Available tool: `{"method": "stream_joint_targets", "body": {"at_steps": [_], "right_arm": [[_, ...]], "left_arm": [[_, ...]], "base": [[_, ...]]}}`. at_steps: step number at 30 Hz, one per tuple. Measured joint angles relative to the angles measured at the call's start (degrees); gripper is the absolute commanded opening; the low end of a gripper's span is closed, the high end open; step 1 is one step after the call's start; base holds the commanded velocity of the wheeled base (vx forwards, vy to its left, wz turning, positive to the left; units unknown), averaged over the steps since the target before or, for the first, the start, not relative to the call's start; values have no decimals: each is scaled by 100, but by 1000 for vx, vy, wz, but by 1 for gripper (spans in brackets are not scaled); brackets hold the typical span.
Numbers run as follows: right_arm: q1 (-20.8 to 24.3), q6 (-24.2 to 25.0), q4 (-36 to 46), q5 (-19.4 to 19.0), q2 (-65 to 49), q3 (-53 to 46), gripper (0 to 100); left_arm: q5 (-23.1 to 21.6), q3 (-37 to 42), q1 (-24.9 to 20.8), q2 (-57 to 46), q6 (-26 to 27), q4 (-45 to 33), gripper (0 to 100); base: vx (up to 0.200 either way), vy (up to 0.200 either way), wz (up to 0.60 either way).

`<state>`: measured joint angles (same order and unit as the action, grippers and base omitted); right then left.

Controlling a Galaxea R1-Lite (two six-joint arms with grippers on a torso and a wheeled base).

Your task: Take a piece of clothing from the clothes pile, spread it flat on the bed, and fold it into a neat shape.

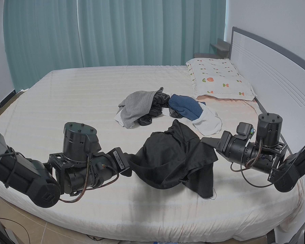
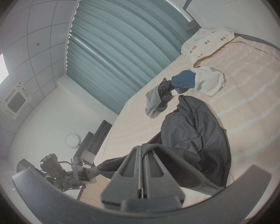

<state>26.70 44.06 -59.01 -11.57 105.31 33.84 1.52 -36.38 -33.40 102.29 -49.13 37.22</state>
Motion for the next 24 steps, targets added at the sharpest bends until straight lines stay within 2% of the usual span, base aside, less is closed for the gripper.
{"method": "stream_joint_targets", "body": {"at_steps": [8, 15, 24], "right_arm": [[84, 15, -5, 20, -13, -80, 0], [290, 11, -10, 265, -93, -127, 0], [445, -10, -11, 646, -232, -113, 0]], "left_arm": [[2, 123, -55, -9, 33, 35, 0], [39, 74, -63, -33, 2, 24, 0], [26, 27, 28, -74, -40, -24, 0]], "base": [[0, 0, 0], [0, 0, 0], [0, 200, 0]]}}
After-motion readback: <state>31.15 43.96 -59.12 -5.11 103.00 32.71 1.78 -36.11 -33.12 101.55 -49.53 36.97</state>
